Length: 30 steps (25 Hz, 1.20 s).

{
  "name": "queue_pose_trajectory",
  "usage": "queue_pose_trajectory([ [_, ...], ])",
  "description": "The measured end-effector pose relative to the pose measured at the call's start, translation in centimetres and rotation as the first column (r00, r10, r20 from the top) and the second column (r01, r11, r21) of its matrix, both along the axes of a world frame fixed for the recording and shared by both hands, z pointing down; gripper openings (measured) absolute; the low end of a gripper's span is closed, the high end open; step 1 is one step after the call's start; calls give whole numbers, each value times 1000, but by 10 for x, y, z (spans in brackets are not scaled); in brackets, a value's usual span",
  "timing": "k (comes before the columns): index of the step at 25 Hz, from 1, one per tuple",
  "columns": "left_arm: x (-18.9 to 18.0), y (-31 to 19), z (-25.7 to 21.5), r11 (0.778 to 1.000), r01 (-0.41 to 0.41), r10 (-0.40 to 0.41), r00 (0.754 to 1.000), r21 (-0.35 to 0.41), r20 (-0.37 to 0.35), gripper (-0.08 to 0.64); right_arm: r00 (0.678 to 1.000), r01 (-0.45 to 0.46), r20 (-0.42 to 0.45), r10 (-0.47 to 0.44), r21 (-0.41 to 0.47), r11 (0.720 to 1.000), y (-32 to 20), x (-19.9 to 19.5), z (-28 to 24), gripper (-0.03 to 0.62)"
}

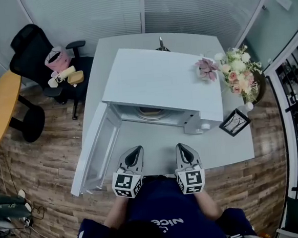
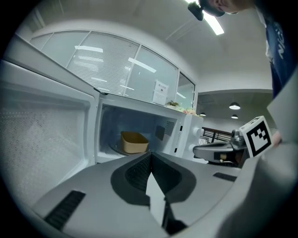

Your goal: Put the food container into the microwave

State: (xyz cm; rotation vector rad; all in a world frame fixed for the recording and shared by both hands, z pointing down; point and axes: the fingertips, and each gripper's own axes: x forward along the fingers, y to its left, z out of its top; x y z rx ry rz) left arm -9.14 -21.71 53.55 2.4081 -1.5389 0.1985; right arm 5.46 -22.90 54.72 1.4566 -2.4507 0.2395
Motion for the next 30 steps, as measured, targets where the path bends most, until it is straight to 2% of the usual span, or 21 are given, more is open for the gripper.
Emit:
queue_pose_trajectory([
  [4,13,0,2,997,-71,71,993,0,99,3,1000,28,-2,-28,-4,1000,-2,-6,1,9],
  [6,18,-1,3,995,-97,96,988,1,118,3,999,39,-17,-39,-18,999,-4,-9,4,9],
  [12,17,-6,3,995,-98,97,991,4,96,3,998,60,-33,-61,-28,998,-8,-14,8,9],
  [30,9,-14,1,997,-77,74,991,25,112,3,996,75,-42,-76,-30,997,-18,-21,9,8],
])
